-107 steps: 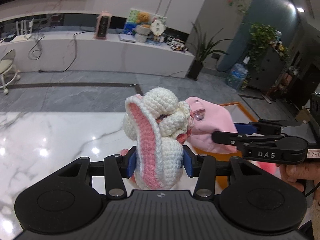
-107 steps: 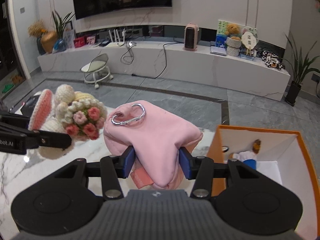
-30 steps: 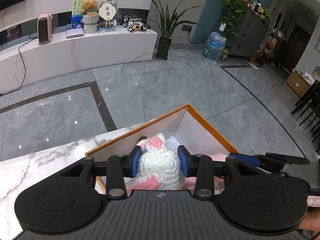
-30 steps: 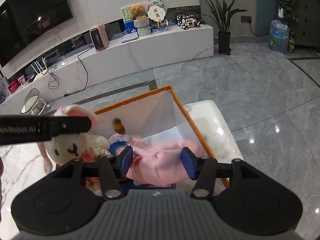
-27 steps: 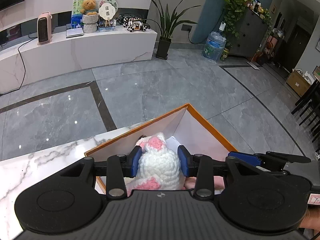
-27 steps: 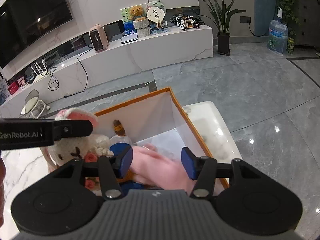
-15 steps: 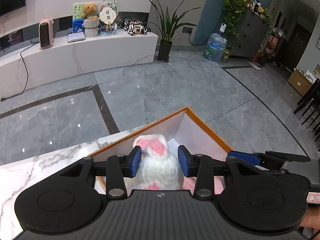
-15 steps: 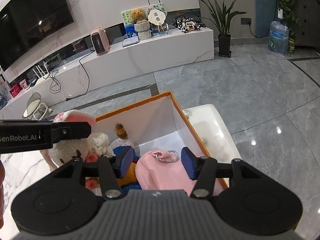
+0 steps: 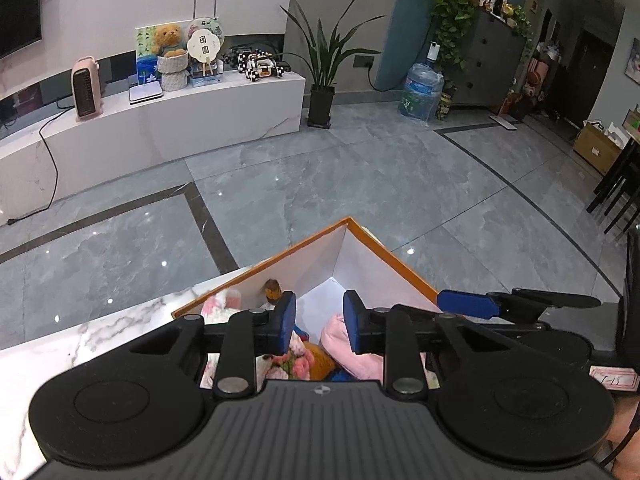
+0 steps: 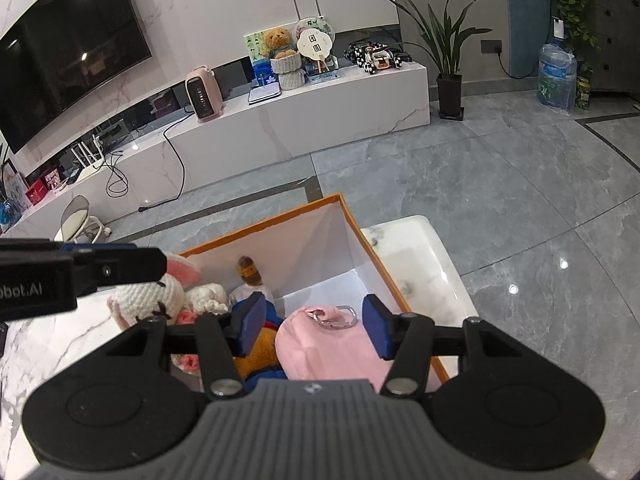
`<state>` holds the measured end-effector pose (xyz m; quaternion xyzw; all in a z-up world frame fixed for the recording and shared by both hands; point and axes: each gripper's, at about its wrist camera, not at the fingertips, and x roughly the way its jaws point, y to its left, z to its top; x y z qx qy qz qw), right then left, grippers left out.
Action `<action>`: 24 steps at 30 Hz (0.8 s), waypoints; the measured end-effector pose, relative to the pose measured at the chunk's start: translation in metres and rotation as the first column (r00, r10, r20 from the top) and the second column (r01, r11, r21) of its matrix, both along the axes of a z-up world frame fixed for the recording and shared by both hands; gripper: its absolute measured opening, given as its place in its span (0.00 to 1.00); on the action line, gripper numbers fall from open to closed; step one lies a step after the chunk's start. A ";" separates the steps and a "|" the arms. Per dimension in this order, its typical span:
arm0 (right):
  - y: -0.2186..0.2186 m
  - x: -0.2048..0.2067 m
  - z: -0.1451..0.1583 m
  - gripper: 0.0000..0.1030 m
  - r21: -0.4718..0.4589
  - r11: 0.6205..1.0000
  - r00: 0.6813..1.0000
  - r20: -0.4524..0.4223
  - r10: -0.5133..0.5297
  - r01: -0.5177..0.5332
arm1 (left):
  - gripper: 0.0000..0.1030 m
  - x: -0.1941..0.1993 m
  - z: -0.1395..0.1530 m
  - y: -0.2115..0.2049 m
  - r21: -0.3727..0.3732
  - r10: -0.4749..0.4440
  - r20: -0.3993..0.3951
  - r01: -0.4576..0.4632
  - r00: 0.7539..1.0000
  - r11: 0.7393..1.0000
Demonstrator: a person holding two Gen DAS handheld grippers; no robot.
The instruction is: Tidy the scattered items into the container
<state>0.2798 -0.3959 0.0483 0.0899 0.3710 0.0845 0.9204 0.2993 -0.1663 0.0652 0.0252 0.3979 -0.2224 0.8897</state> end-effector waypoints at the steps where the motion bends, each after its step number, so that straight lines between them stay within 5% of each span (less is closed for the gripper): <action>1: -0.001 -0.001 0.001 0.56 0.003 1.000 1.000 0.003 0.000 0.000 | 0.29 -0.001 0.001 -0.001 0.003 0.002 0.001 -0.002 1.000 1.000; 15: -0.015 -0.019 0.019 0.56 0.047 0.999 0.999 0.043 -0.009 0.007 | 0.29 -0.032 0.025 -0.018 0.051 -0.003 0.047 0.000 0.999 0.999; 24: -0.023 -0.047 0.035 0.56 0.028 1.000 0.997 0.082 -0.001 -0.001 | 0.29 -0.069 0.029 -0.019 0.019 -0.001 0.069 0.000 0.998 1.000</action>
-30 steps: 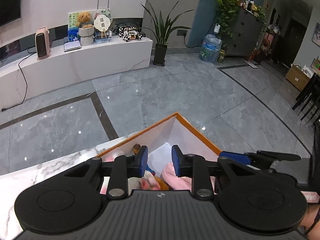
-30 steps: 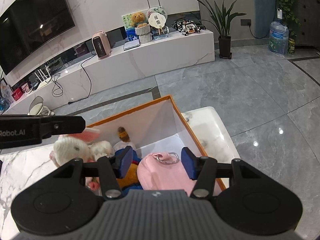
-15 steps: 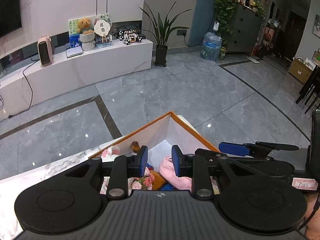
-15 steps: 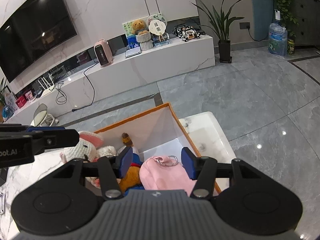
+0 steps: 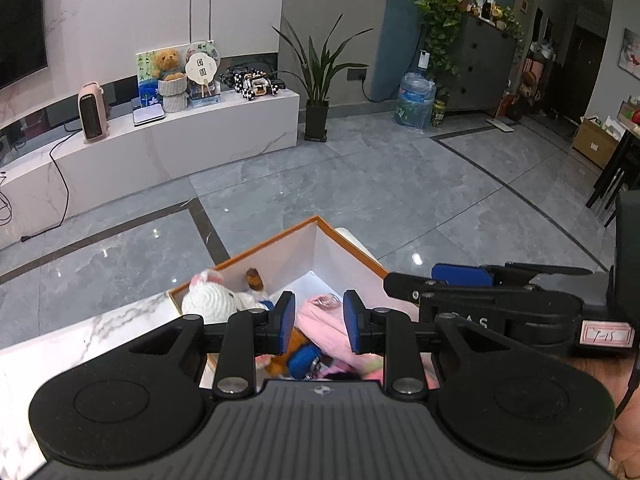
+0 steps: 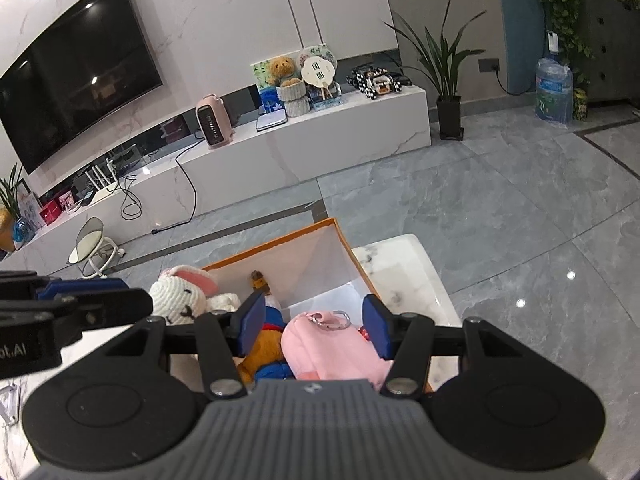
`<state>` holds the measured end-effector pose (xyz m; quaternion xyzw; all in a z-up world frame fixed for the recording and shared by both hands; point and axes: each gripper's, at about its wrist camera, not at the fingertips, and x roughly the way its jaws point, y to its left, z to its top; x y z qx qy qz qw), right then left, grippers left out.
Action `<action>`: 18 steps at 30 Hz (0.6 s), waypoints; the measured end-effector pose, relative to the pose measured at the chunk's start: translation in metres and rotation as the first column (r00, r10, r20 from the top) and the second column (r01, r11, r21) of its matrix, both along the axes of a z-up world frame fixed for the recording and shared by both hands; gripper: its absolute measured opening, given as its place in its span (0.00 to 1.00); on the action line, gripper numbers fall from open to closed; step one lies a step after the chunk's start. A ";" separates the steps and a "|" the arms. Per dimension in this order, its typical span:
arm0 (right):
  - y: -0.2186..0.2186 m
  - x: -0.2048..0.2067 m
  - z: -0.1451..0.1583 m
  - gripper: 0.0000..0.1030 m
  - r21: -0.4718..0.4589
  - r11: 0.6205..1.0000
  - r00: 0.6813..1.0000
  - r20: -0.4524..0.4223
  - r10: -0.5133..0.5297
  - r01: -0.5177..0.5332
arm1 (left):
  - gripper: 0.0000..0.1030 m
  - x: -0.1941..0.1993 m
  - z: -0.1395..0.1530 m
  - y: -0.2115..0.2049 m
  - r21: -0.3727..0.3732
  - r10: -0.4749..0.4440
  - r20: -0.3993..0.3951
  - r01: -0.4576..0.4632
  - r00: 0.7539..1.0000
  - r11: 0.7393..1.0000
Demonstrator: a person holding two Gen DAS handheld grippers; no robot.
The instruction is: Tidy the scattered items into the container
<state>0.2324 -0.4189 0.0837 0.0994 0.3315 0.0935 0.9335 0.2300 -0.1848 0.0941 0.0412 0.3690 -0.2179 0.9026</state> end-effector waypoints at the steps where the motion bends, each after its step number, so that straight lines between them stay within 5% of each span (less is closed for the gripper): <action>1: 0.000 -0.004 0.002 0.56 -0.004 1.000 1.000 0.010 -0.003 0.003 | 0.29 -0.004 0.000 0.001 -0.007 0.002 0.003 -0.002 1.000 1.000; 7: -0.002 -0.032 0.019 0.56 -0.006 1.000 0.997 0.079 -0.016 0.017 | 0.31 -0.032 0.006 0.010 -0.037 0.009 0.031 -0.008 0.999 0.999; 10: -0.004 -0.043 0.025 0.56 -0.005 1.000 0.995 0.102 -0.017 0.017 | 0.44 -0.043 0.011 0.012 -0.044 0.024 0.055 -0.021 0.998 0.999; 12: -0.003 -0.051 0.028 0.56 -0.007 1.000 0.993 0.113 -0.012 0.013 | 0.64 -0.051 0.015 0.013 -0.049 0.031 0.078 -0.027 0.996 0.998; 18: -0.005 -0.073 0.029 0.58 -0.010 1.000 0.991 0.130 -0.010 0.011 | 0.72 -0.072 0.022 0.010 -0.083 0.047 0.108 -0.038 0.993 0.996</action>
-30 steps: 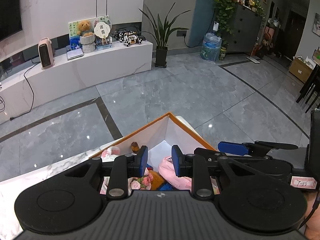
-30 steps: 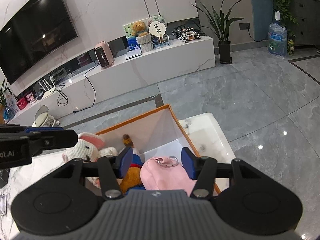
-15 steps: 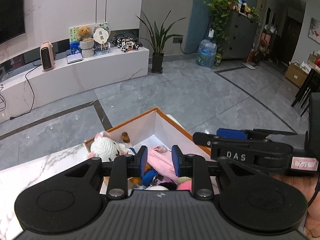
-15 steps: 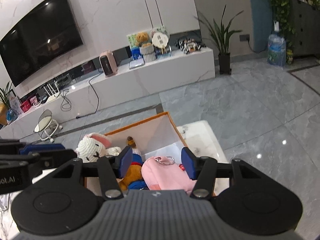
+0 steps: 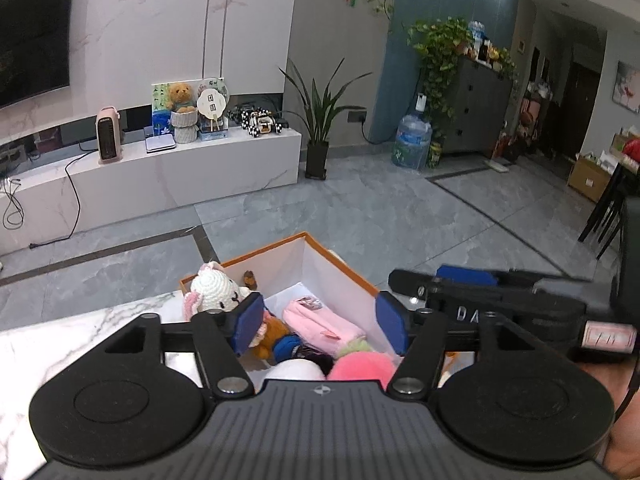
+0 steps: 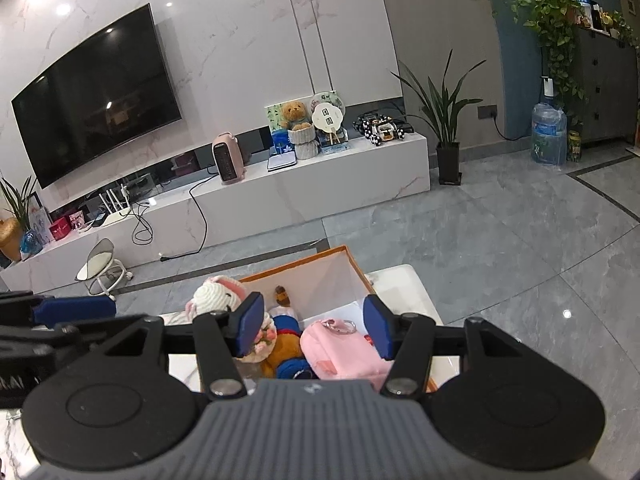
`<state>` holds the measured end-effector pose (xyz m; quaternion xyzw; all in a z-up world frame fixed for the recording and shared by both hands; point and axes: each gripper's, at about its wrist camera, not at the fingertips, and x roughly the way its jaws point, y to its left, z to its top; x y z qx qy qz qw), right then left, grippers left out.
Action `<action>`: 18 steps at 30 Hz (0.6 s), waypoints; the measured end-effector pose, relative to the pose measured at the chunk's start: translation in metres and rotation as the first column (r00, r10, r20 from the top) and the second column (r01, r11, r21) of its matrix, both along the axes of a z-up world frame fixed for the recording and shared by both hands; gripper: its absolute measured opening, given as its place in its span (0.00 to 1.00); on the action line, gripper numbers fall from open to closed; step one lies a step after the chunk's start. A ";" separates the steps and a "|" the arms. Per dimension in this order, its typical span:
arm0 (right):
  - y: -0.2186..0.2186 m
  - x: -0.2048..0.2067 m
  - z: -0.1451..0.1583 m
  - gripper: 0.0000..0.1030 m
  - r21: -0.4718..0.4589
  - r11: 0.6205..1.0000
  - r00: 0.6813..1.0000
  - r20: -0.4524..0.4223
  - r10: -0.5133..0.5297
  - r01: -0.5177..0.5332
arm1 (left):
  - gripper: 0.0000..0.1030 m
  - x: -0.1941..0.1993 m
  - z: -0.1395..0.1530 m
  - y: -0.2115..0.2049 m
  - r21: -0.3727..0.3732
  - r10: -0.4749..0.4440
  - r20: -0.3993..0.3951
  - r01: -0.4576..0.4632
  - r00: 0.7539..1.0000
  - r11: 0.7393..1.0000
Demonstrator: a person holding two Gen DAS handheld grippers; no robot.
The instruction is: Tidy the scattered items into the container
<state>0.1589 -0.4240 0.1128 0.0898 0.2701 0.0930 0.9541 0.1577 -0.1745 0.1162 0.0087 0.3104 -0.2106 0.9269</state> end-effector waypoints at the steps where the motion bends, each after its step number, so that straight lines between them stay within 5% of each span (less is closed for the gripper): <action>1: -0.001 -0.005 -0.001 0.58 -0.003 1.000 1.000 0.002 -0.001 0.001 | 0.72 -0.004 0.000 -0.002 -0.004 -0.003 0.005 0.003 1.000 1.000; 18: -0.011 -0.052 0.001 0.72 0.039 0.999 0.998 0.049 -0.030 0.028 | 0.83 -0.043 -0.019 0.006 -0.015 0.002 0.004 -0.002 1.000 1.000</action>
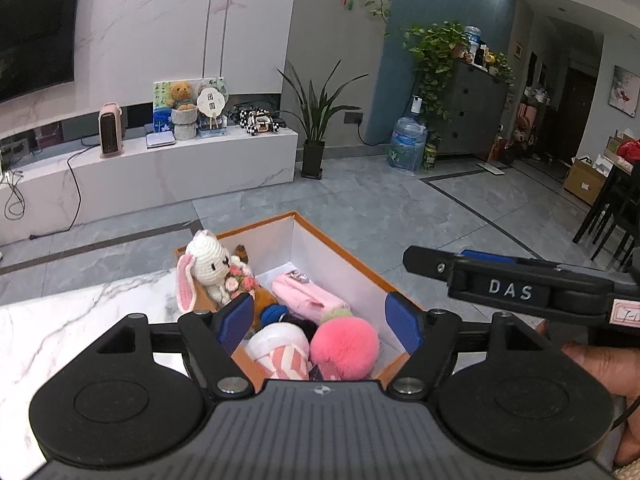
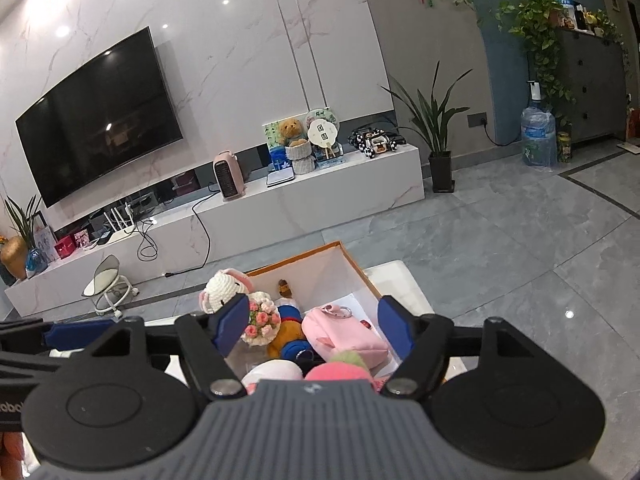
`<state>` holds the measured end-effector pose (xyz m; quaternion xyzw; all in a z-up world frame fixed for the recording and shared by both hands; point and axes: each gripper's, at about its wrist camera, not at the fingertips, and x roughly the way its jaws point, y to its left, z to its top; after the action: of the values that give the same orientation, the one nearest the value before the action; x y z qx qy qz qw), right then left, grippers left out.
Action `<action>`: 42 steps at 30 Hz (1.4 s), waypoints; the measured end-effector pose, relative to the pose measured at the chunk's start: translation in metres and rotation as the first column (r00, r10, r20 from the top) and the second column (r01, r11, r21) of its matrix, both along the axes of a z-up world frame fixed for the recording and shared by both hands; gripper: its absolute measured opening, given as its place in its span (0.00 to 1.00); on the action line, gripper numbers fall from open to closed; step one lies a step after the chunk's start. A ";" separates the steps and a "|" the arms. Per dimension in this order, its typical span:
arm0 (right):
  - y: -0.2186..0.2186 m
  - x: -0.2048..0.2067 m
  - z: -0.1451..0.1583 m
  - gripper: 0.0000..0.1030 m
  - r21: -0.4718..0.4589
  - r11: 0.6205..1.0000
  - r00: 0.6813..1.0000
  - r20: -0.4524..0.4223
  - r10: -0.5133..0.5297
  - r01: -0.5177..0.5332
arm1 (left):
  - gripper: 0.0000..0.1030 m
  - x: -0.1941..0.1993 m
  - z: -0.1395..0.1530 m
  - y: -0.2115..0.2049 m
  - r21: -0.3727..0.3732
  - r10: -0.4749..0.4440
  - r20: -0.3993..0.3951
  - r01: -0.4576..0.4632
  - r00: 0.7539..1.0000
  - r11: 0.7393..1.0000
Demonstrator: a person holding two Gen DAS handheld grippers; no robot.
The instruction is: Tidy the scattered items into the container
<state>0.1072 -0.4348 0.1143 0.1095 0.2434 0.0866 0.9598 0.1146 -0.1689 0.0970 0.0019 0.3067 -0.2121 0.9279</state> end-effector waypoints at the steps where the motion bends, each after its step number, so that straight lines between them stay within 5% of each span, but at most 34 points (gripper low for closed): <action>1: 0.001 -0.001 0.000 0.72 -0.001 1.000 1.000 0.002 -0.002 0.002 | 0.84 0.003 -0.001 0.003 -0.006 0.002 -0.004 -0.002 1.000 1.000; 7: 0.006 -0.008 -0.002 0.75 0.007 1.000 1.000 0.018 0.004 -0.004 | 0.86 0.002 -0.012 0.019 -0.103 0.008 -0.019 -0.010 1.000 0.995; 17: 0.016 -0.025 -0.008 0.86 0.051 0.999 1.000 0.025 -0.001 0.000 | 0.86 -0.007 -0.038 0.024 -0.134 -0.032 -0.066 0.023 0.997 0.991; 22: 0.013 -0.030 -0.017 0.91 0.086 0.996 1.000 -0.008 -0.022 0.023 | 0.86 -0.007 -0.049 0.029 -0.230 -0.068 -0.105 0.042 0.992 0.972; 26: 0.017 -0.035 -0.028 0.93 0.086 0.996 0.998 -0.056 -0.034 0.038 | 0.87 -0.008 -0.056 0.028 -0.201 -0.062 -0.126 0.036 0.990 0.979; 31: 0.031 -0.040 -0.039 0.96 -0.028 0.997 0.993 -0.092 -0.078 0.075 | 0.88 -0.015 -0.063 0.025 -0.095 -0.032 -0.117 0.021 0.993 0.995; 42: 0.033 -0.037 -0.043 0.98 -0.146 0.982 0.988 -0.083 -0.133 0.120 | 0.89 -0.012 -0.076 0.027 -0.078 0.012 -0.169 -0.025 0.985 0.997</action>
<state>0.0706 -0.4020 0.0711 0.0607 0.2855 0.0028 0.9565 0.1029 -0.1422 0.0205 -0.0562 0.3755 -0.2151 0.8998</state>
